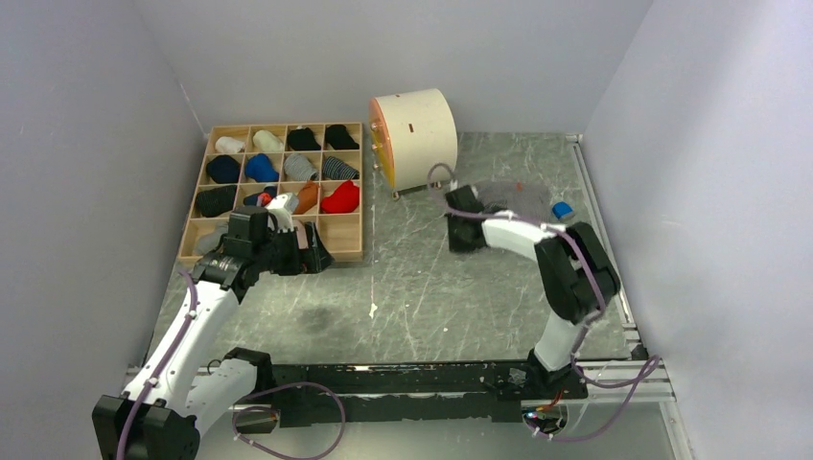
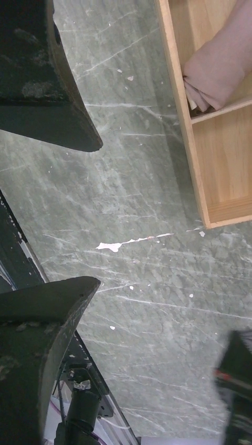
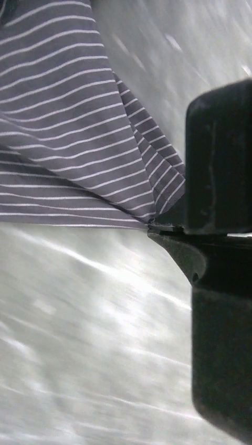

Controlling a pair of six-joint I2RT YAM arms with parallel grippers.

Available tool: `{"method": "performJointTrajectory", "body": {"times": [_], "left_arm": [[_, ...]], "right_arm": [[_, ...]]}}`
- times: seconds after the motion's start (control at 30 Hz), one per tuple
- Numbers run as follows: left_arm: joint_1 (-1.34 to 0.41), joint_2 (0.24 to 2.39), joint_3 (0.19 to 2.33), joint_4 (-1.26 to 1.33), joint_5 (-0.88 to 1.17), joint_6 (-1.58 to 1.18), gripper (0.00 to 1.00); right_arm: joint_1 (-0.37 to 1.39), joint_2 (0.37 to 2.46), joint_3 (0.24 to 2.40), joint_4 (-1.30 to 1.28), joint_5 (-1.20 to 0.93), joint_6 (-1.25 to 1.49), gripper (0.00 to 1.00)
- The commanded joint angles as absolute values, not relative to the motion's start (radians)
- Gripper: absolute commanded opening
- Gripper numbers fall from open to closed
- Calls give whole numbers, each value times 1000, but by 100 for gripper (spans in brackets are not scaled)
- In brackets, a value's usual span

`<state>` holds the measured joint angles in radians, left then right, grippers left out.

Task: Roll the underwear
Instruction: Move the underwear to the center of the board.

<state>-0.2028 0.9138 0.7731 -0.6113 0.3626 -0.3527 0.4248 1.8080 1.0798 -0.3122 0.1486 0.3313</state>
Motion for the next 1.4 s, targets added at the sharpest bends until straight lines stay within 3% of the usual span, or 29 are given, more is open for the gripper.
{"method": "performJointTrajectory", "body": {"times": [0.0, 0.2, 0.33, 0.47, 0.63, 0.73, 0.97, 1.17, 1.37], "left_arm": [[-206, 903, 778, -601, 349, -332, 93], [-205, 913, 775, -593, 363, -331, 93], [-204, 934, 774, -591, 388, -326, 93], [-206, 942, 765, -567, 452, -318, 93], [-263, 956, 745, -505, 480, -354, 93], [-365, 993, 739, -454, 403, -407, 92], [-604, 1166, 739, -375, 130, -576, 82], [-669, 1304, 731, -249, 29, -697, 79], [-684, 1434, 762, -185, 2, -731, 75]], "right_arm": [[632, 1599, 917, -406, 101, 578, 0], [989, 1325, 818, -388, 21, 801, 0], [1121, 1310, 913, -446, 5, 761, 17], [1087, 1214, 973, -551, 213, 715, 49], [799, 1115, 951, -567, 275, 646, 63], [568, 1107, 899, -477, 161, 580, 64], [240, 1286, 907, -388, -120, 463, 60], [178, 1502, 992, -374, -191, 413, 52], [176, 1638, 1057, -371, -167, 398, 51]]}}
